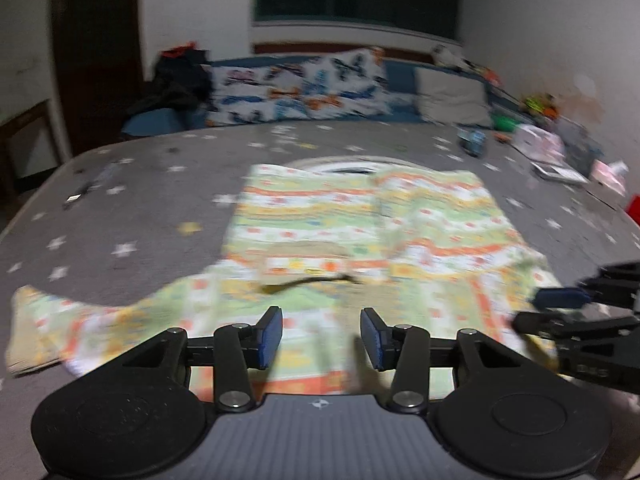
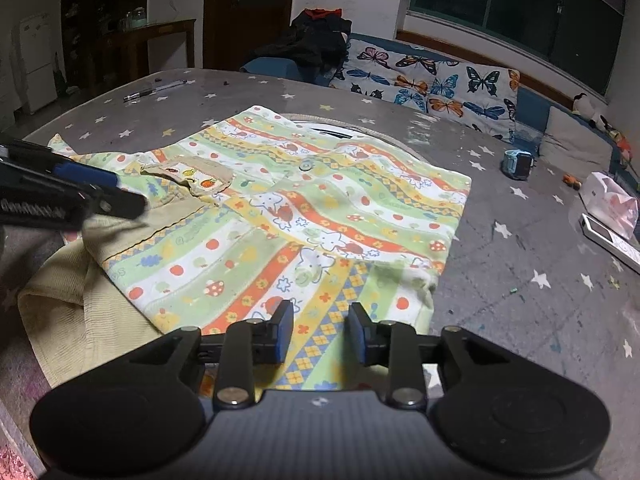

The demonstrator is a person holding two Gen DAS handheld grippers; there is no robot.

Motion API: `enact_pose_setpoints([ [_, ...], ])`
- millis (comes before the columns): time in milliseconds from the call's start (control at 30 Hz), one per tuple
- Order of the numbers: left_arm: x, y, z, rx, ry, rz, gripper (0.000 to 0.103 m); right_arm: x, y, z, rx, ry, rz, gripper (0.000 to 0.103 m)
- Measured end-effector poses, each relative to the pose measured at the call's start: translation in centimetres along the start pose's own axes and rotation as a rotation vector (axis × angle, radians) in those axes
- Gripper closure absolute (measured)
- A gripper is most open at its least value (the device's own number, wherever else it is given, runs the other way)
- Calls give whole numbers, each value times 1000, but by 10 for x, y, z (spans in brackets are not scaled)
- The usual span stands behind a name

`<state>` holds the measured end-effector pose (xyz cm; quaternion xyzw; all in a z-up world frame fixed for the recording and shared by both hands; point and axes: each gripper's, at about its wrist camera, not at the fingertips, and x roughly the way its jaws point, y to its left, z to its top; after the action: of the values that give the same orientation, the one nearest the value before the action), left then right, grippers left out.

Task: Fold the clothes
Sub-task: 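Release the sleeve and move the left gripper toward the other sleeve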

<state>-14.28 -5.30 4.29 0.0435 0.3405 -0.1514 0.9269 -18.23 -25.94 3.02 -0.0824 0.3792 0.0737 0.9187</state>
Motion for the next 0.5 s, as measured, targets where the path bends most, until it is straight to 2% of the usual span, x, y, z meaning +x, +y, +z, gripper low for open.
enact_pose_setpoints([
  [300, -23, 119, -16, -354, -48, 266, 58, 1, -3, -2, 20, -12, 8, 69],
  [500, -16, 180, -9, -491, -50, 328, 58, 2, -2, -2, 19, -14, 8, 69],
])
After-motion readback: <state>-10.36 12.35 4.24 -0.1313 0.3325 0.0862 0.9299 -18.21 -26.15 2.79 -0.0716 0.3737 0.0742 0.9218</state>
